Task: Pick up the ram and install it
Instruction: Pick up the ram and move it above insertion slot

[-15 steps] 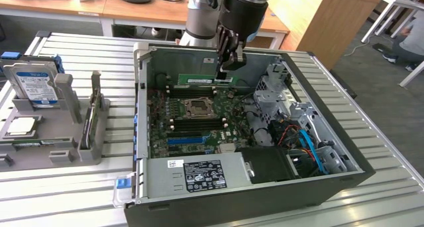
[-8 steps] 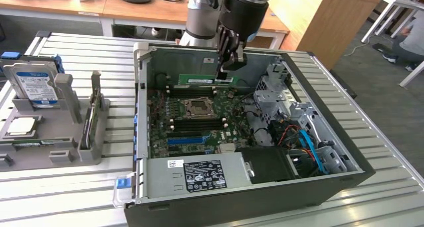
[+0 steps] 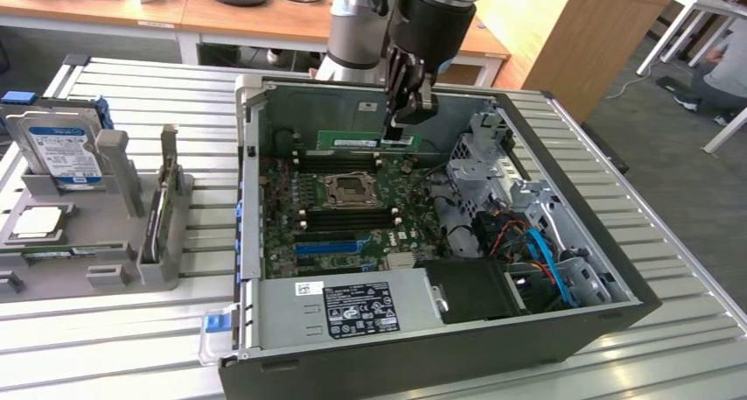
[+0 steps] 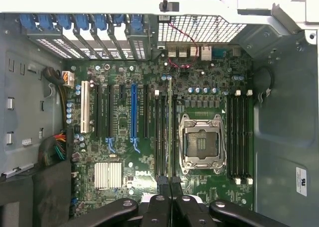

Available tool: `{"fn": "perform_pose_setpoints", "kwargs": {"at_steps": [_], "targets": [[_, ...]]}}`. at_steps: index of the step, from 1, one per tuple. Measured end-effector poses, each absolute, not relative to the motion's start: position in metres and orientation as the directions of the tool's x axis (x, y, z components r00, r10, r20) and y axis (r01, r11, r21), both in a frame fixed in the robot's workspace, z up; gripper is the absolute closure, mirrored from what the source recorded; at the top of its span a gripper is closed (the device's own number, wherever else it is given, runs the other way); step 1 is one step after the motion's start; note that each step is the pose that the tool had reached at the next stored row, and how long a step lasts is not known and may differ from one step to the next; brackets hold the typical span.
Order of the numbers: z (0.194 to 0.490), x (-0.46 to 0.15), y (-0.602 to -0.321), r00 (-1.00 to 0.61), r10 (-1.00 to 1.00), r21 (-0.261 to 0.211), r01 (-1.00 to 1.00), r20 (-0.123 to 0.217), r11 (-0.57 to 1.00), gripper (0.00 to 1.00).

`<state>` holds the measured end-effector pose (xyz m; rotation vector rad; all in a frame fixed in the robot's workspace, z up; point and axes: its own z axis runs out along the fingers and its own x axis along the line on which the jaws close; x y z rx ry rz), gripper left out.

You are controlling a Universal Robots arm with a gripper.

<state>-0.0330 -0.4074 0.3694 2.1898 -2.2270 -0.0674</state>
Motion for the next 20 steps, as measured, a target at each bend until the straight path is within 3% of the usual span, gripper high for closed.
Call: {"fn": "perform_pose_setpoints", "kwargs": {"at_steps": [20], "targets": [[0.3643, -0.033, -0.4074, -0.017, -1.0, 0.043, -0.999, -0.018, 0.016, 0.89]]}}
